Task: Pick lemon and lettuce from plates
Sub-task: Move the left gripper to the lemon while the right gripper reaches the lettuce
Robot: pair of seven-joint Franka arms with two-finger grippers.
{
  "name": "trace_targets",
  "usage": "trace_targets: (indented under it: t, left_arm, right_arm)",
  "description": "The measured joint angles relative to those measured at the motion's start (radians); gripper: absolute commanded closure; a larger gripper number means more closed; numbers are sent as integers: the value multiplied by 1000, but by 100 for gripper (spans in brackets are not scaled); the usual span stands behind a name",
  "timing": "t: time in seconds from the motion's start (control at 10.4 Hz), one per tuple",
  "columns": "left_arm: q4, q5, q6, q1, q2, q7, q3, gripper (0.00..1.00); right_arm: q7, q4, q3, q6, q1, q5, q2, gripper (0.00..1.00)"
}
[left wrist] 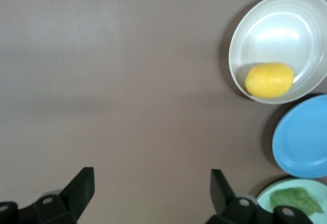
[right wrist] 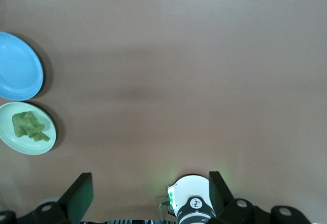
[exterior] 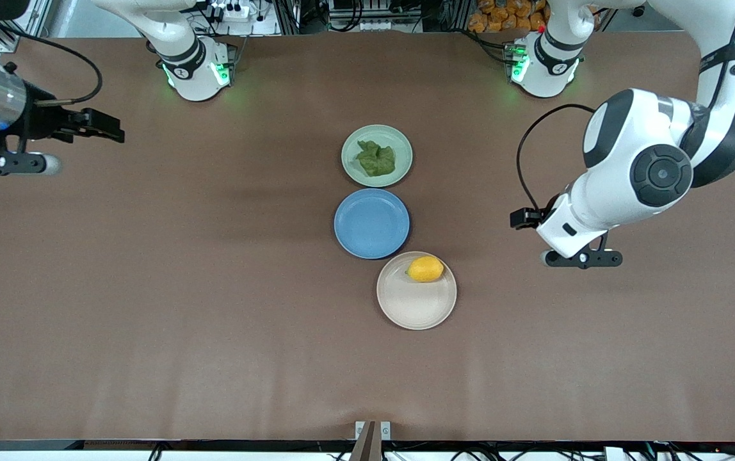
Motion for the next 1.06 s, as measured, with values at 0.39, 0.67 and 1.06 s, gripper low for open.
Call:
trace_targets:
  t: [0.39,0.67,1.06]
  left_arm:
    - [0,0,182,-53,94,-155,-1,0]
    - [4,49,340,-157,223,-377,2,0]
    - [74,73,397,-194,314,-529,7,0]
  right_arm:
    - [98,-10,5,47,176,25,16,0]
    - [236,-50,6,168,284,34,44,0]
    - [471,-72,7,324,434,67,143,0]
